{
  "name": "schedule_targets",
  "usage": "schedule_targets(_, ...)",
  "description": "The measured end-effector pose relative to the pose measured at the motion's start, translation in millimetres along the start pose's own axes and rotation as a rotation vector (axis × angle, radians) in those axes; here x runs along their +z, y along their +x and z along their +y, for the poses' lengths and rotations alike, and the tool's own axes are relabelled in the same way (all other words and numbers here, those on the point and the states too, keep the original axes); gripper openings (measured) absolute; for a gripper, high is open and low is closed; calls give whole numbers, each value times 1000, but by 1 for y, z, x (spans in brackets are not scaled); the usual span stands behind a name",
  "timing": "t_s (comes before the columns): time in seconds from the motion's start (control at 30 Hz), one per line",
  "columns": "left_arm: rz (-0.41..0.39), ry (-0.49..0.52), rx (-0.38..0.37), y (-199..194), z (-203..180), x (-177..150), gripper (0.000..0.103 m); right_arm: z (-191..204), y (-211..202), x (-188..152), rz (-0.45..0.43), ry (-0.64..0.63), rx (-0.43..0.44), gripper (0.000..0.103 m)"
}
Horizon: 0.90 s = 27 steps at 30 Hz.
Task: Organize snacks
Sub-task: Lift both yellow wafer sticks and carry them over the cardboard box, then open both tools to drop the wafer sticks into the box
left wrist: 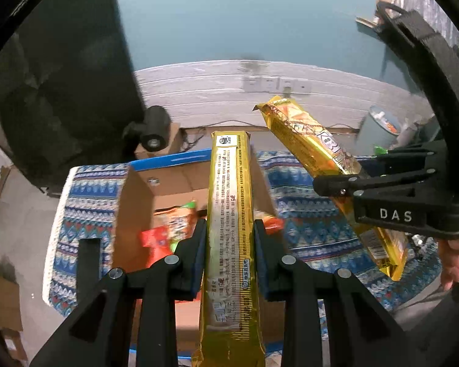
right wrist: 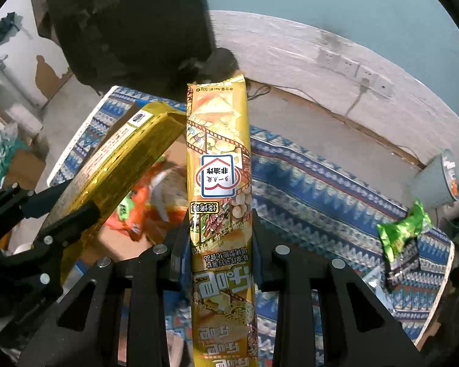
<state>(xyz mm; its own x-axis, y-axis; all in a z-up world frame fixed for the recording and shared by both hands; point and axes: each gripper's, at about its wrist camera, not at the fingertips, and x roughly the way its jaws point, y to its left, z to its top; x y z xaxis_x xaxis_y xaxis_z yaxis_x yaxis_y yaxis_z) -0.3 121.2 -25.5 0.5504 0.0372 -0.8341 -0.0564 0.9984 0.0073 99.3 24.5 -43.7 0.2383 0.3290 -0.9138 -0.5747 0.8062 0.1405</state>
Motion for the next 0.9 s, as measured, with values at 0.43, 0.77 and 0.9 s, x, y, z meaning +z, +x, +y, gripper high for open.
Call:
schedule_targets(0.43, 47, -120, 64, 21, 71, -25, 29, 64, 42, 22, 62, -57, 58, 29)
schedule_targets(0.77, 84, -179, 66, 42, 91, -38, 29, 81, 61, 22, 95, -58, 74, 36)
schedule_targets(0.9, 82, -195, 60, 40, 94, -32, 29, 79, 56, 22, 84, -67, 64, 36)
